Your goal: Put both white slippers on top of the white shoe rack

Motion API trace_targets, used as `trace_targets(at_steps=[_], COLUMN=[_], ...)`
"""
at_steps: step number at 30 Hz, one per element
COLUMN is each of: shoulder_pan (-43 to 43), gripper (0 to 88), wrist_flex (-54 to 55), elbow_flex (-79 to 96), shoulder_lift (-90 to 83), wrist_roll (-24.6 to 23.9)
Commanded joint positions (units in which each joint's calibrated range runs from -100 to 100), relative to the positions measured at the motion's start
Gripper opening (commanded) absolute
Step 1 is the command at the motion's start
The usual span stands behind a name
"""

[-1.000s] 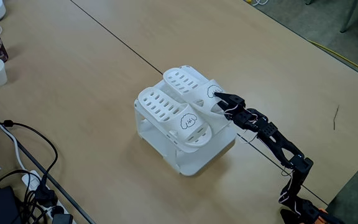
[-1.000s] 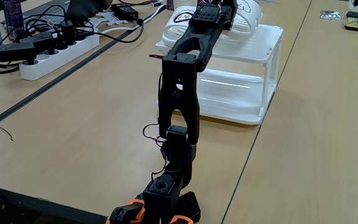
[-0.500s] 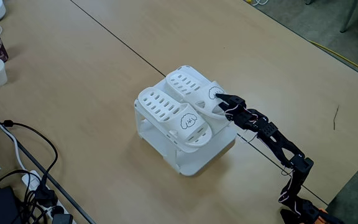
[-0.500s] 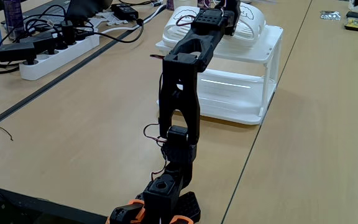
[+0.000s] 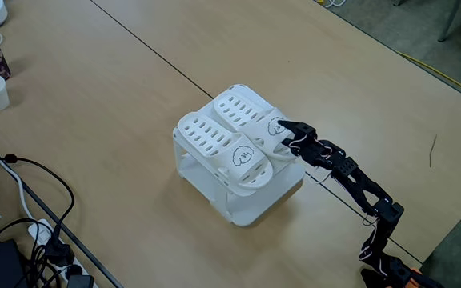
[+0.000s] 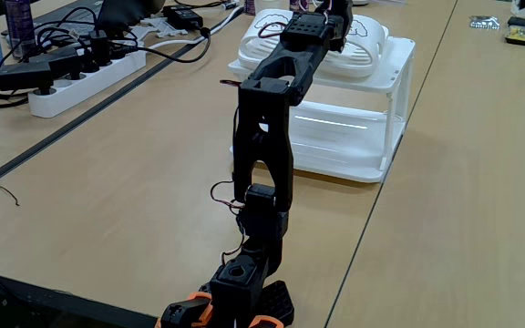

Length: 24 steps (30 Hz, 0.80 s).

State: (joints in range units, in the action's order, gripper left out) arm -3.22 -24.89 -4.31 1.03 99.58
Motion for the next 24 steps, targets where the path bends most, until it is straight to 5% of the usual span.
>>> trace_targets(at_steps=[1,24], shoulder_pan=[0.3,2.3], gripper=[19.5,19.3], wrist_flex=[0.6,0.6], elbow_flex=[0.8,12.1], shoulder_lift=[-2.7,-15.8], wrist_roll=[0.4,0.4])
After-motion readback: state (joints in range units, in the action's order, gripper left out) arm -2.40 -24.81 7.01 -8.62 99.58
